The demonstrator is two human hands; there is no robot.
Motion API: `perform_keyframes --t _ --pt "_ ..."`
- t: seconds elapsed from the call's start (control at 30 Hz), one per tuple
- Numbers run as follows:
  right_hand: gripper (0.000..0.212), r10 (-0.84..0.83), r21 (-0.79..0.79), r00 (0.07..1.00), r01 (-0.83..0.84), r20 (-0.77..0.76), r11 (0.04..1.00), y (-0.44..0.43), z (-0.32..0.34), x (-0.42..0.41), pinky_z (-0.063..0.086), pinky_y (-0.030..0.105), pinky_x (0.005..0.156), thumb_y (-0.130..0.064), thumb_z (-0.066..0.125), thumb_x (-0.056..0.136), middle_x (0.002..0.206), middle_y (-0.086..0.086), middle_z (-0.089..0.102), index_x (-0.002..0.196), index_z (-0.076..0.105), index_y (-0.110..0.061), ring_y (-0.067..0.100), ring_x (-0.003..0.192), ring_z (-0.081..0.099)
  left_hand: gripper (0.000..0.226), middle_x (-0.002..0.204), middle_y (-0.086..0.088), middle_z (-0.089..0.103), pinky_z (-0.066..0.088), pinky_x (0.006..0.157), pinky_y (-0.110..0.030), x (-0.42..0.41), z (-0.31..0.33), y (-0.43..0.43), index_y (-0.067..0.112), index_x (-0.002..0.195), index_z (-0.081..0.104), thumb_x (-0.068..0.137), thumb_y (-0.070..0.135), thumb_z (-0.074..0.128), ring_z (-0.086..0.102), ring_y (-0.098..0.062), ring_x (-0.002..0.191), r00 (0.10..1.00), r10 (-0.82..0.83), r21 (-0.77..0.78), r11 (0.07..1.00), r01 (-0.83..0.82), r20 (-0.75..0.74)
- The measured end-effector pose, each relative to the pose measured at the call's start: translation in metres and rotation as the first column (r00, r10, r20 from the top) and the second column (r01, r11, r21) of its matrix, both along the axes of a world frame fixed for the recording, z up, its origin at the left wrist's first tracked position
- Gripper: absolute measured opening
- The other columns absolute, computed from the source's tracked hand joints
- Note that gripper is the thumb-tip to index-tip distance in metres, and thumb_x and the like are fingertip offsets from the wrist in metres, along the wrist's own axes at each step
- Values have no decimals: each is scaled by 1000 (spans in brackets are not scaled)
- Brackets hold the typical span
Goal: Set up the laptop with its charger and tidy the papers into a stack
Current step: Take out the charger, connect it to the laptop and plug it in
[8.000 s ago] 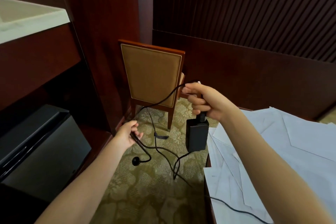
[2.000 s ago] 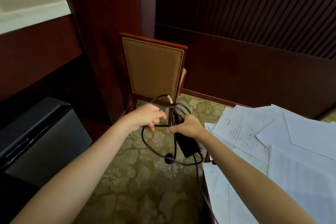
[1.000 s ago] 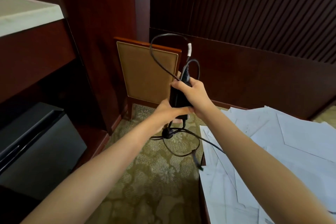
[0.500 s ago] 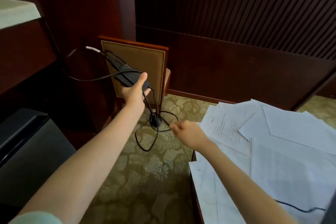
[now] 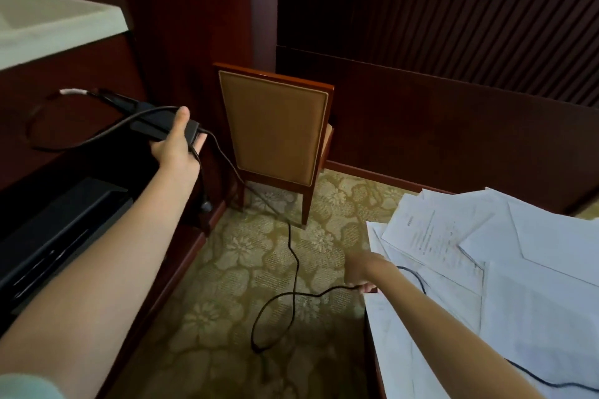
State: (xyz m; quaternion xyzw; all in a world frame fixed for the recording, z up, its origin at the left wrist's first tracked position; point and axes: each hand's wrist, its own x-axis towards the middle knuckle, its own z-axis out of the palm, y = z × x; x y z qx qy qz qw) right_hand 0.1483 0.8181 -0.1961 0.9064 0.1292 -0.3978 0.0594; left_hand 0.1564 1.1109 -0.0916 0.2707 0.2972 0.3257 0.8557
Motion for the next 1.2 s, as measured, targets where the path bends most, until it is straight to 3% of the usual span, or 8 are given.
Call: perform_keyframes --t 0.1,0.17,0.27,0.37,0.43,0.67,0.9,1.2 --pt "64 -16 313 1000 18 -9 950 31 1 3 42 36 99 -21 59 91 144 14 41 145 28 -8 27 123 49 59 124 -11 51 57 80 -36 -8 -6 3 9 126 40 78 10 74 56 -24 113 1000 -16 -62 998 17 18" --pt "81 -12 550 1000 18 -15 835 58 7 -2 32 38 108 -28 63 88 152 10 29 150 12 -18 28 136 35 59 124 -13 53 57 76 -35 -12 -6 5 7 128 41 79 10 73 58 -25 110 999 -16 -86 996 20 40" --pt "66 -18 712 982 150 -189 686 100 11 0 51 29 82 -28 59 91 131 11 50 146 25 -17 21 100 59 59 121 -14 55 57 69 -33 -17 -3 12 5 130 42 79 10 73 60 -25 105 998 -20 -79 997 24 55" --pt "5 -29 765 986 145 -163 628 134 11 3 48 24 59 -17 51 96 84 5 61 97 56 -16 12 63 55 57 107 -11 58 57 62 -31 -23 5 22 3 129 43 80 11 72 62 -22 96 997 -31 -64 997 36 77" --pt "24 -106 788 994 97 -40 608 150 10 9 46 25 59 -12 46 97 69 1 58 76 51 -19 11 59 52 56 103 -9 58 57 58 -30 -27 11 35 4 129 44 81 12 71 62 -20 88 994 -42 -81 995 50 103" --pt "9 -75 868 986 -92 146 488 213 51 34 32 15 51 -12 49 96 67 -1 46 88 45 -15 11 58 41 20 97 -9 64 57 74 -33 -49 26 99 7 97 60 80 11 72 65 -18 82 987 -130 102 985 139 -93" --pt "21 -90 933 945 -291 316 213 321 132 45 32 23 60 -11 52 93 66 -7 40 78 41 -22 5 59 37 25 94 -7 66 55 67 -34 -72 46 170 10 102 61 79 11 72 64 -19 81 928 -153 379 881 284 -340" --pt "35 15 914 938 -341 346 219 425 200 62 36 18 61 -3 33 90 92 1 57 115 56 -12 14 74 49 30 91 -7 66 57 65 -32 -72 78 232 6 108 60 82 16 70 65 -19 79 924 -133 513 799 313 -358"
